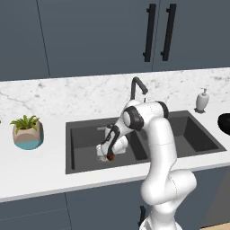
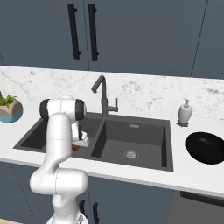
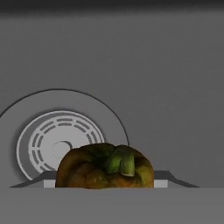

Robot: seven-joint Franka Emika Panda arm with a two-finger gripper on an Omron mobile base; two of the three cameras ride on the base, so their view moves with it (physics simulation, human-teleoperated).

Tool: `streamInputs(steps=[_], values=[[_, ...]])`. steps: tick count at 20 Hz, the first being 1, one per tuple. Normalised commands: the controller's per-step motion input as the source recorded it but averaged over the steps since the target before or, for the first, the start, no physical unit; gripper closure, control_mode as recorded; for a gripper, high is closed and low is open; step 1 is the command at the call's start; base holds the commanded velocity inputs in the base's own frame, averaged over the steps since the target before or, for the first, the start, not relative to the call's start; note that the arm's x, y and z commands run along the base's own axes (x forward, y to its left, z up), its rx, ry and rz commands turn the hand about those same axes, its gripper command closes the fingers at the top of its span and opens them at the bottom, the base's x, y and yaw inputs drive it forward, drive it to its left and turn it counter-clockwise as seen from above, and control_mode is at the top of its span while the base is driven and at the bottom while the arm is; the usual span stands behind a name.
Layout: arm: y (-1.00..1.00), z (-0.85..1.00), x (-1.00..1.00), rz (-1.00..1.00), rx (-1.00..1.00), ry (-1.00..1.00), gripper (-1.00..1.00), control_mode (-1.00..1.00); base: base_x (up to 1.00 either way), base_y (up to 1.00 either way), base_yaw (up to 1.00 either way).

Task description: Pick the bell pepper from the sink and place it in the bowl. Then pick the bowl and place it in the microwave. Then close the microwave door and press the start button.

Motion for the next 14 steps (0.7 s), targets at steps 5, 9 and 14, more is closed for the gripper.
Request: streamInputs(steps=[5, 9, 14], values=[[0.00, 0.17, -0.35, -0.01, 0.00, -0.11, 1.00, -1.00, 0.00, 0.00, 0.00], [0.00, 0.75, -0.55, -0.02, 0.00, -0.11, 1.00, -1.00, 0.00, 0.00, 0.00], [-0.15, 1.00, -0.27, 0.00, 0.00, -0.02, 1.00, -1.00, 0.00, 0.00, 0.00]])
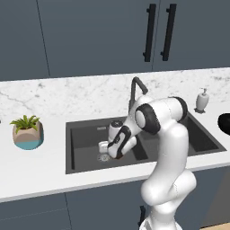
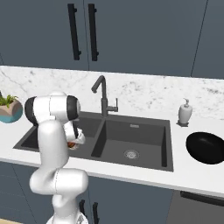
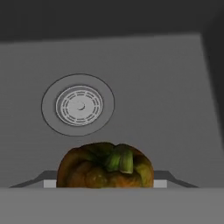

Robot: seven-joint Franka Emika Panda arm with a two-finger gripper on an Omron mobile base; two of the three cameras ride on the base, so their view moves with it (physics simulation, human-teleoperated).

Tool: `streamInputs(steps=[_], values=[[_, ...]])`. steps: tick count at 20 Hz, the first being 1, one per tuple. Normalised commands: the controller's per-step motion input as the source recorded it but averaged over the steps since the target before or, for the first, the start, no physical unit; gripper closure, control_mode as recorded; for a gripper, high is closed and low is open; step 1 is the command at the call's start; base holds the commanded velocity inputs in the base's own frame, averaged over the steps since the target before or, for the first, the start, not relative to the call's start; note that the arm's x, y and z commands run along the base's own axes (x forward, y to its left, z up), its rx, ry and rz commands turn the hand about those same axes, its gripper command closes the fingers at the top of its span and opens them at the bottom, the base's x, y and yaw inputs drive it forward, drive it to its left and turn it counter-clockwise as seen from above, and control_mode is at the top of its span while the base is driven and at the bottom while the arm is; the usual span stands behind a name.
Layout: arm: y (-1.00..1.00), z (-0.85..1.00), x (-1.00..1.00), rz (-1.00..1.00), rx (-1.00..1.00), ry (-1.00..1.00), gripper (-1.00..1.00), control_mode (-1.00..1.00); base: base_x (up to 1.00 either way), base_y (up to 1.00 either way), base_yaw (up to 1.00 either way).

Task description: Pick the bell pepper from the sink and place it in the bowl. Then pick the bowl and place it in the microwave. Then close the microwave door and press the start button.

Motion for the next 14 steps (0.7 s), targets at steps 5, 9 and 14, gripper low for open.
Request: streamInputs(steps=[5, 9, 14], values=[[-0.08, 1.00, -0.30, 0.00, 0.00, 0.00, 1.00, -1.00, 0.00, 0.00, 0.00], [-0.07, 1.00, -0.38, 0.00, 0.00, 0.00, 1.00, -1.00, 0.00, 0.00, 0.00], [-0.06, 1.00, -0.38, 0.00, 0.00, 0.00, 1.00, -1.00, 0.00, 0.00, 0.00]])
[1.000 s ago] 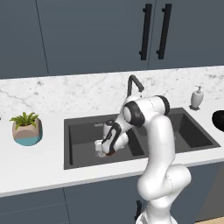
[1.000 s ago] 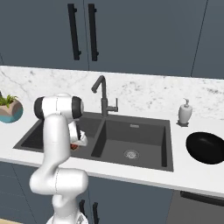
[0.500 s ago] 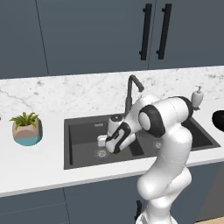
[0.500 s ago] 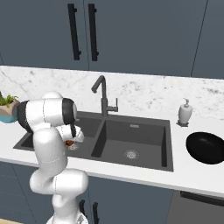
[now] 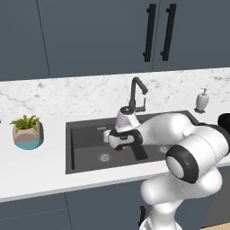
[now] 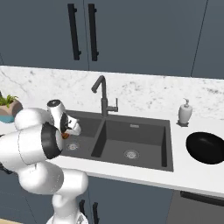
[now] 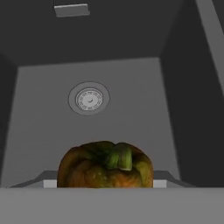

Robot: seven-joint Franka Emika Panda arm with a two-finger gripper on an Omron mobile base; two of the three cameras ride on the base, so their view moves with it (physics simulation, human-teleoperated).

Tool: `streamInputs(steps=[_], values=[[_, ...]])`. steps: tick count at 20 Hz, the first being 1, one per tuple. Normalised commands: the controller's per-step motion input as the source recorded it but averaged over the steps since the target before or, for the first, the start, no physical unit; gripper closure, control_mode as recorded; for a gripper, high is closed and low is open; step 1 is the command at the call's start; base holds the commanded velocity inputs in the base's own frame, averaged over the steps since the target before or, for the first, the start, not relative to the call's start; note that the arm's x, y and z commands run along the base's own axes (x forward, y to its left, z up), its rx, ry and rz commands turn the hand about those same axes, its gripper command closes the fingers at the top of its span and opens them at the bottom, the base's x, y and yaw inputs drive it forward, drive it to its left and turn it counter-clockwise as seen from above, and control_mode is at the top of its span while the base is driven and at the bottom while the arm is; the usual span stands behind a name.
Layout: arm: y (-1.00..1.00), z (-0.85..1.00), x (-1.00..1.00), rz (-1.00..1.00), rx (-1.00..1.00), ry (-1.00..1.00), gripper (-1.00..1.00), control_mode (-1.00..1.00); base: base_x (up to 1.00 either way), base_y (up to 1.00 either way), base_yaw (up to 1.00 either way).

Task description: Pick the bell pepper from the sink and place it in the bowl. Then pick the bowl and place it in the microwave. Then close the microwave door and press the start button.

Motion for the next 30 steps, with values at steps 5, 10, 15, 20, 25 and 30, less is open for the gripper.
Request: streamInputs(steps=[5, 10, 15, 20, 25, 30], values=[[-0.34, 0.82, -0.67, -0.02, 0.00, 0.00, 1.00, -1.00, 0.00, 0.00, 0.00], [-0.72, 0.57, -0.76, -0.03, 0.00, -0.02, 1.00, -1.00, 0.00, 0.00, 0.00], [-0.92, 0.50, -0.71, -0.07, 0.00, -0.01, 1.00, -1.00, 0.00, 0.00, 0.00], [-0.99, 0.48, -0.45, -0.05, 0.00, 0.00, 1.00, -1.00, 0.00, 0.00, 0.00], [-1.00, 0.66, -0.02, -0.01, 0.00, 0.00, 1.00, -1.00, 0.00, 0.00, 0.00], [-1.00, 0.60, 0.02, -0.05, 0.00, 0.00, 1.00, -1.00, 0.00, 0.00, 0.00]])
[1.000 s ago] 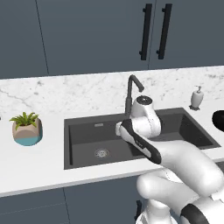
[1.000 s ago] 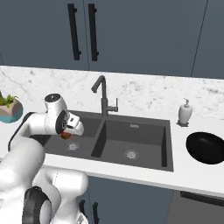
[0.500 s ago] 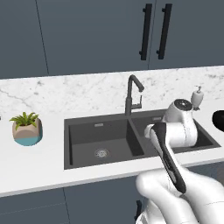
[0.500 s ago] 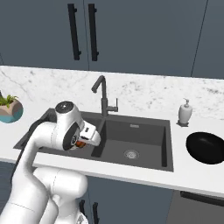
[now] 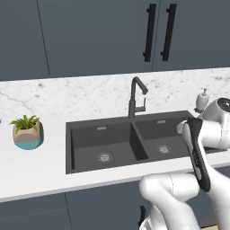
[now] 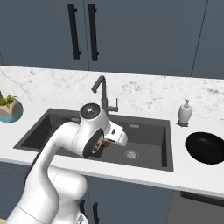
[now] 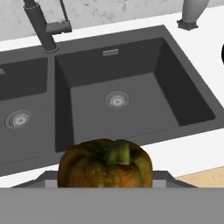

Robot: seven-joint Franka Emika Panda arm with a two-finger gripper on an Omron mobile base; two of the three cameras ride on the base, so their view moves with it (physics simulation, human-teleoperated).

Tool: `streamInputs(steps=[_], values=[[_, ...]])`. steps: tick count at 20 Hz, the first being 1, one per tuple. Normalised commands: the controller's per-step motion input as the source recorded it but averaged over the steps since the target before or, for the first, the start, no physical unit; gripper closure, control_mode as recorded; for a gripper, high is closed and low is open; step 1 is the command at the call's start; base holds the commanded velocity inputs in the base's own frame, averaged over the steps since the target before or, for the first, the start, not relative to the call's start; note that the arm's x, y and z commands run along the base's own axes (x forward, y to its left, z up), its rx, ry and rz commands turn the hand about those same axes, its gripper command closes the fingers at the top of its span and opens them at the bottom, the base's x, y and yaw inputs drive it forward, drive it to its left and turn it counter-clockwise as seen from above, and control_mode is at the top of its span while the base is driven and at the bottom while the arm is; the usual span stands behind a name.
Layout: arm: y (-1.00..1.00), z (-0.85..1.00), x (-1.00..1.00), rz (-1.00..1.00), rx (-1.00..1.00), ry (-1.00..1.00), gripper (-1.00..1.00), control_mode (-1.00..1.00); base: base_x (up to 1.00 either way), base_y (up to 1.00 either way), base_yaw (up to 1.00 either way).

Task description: Pick the bell pepper from the sink and place it in the bowl. Then pick the bowl and place it in the microwave. Then close the microwave door and press the start button.

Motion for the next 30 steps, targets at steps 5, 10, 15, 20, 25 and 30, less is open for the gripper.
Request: streamInputs(steps=[5, 10, 15, 20, 25, 30], values=[[-0.95, 0.27, 0.00, -0.10, 0.01, 0.00, 1.00, -1.00, 0.00, 0.00, 0.00], [-0.86, 0.06, 0.00, -0.23, 0.01, 0.00, 1.00, -1.00, 0.00, 0.00, 0.00], [-0.69, 0.02, 0.00, -0.27, 0.00, -0.01, 1.00, -1.00, 0.00, 0.00, 0.00], [-0.56, 0.00, 0.10, -0.24, 0.00, -0.07, 1.00, -1.00, 0.00, 0.00, 0.00], [-0.62, 0.00, 0.22, -0.19, 0.00, -0.06, 1.00, -1.00, 0.00, 0.00, 0.00], [-0.63, 0.00, 0.31, -0.18, 0.00, 0.00, 1.00, -1.00, 0.00, 0.00, 0.00]])
